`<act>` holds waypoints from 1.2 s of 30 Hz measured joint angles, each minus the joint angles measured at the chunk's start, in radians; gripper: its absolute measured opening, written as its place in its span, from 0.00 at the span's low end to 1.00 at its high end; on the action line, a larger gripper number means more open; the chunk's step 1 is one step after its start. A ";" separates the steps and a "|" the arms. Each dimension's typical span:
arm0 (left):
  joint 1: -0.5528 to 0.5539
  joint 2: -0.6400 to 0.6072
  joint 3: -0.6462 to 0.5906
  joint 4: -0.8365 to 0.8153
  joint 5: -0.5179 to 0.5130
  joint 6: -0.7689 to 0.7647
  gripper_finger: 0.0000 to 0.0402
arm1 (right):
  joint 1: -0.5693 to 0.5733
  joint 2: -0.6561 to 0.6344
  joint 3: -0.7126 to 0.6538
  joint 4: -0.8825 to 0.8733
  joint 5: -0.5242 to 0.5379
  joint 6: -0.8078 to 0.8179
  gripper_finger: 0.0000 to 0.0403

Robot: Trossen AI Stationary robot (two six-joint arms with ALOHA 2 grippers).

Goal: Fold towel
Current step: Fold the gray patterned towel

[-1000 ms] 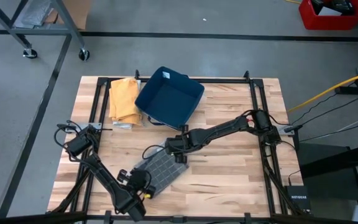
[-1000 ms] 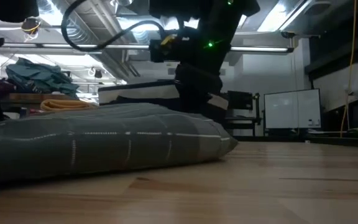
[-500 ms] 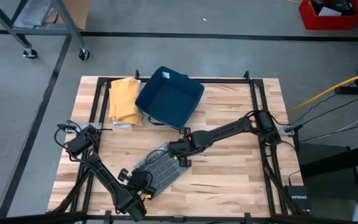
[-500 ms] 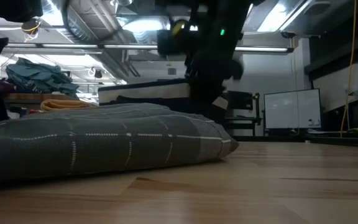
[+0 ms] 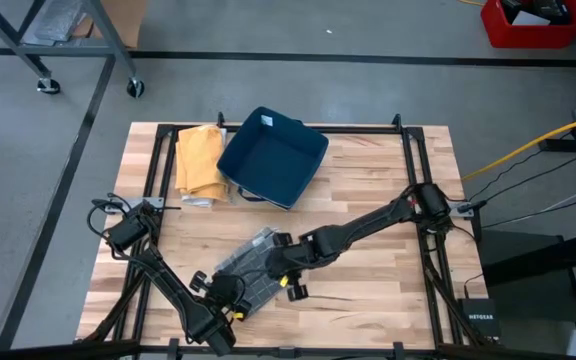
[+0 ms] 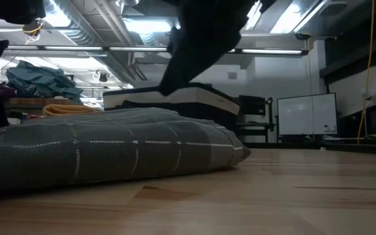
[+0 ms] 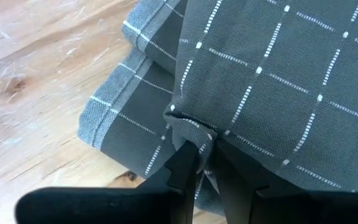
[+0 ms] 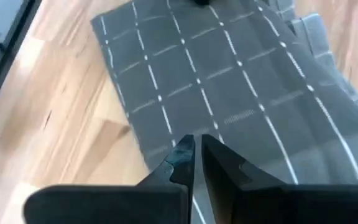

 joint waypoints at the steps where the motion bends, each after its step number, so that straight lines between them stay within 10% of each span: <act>1: 0.000 0.000 0.000 -0.001 0.000 0.000 0.12 | -0.001 0.011 0.000 0.017 -0.002 0.001 0.09; 21: 0.001 0.000 0.000 -0.094 0.020 -0.231 0.12 | -0.110 0.085 -0.001 -0.096 -0.111 0.215 0.09; 36: -0.011 0.000 0.000 -0.172 0.086 0.044 0.19 | -0.109 0.085 -0.001 -0.122 -0.113 0.213 0.09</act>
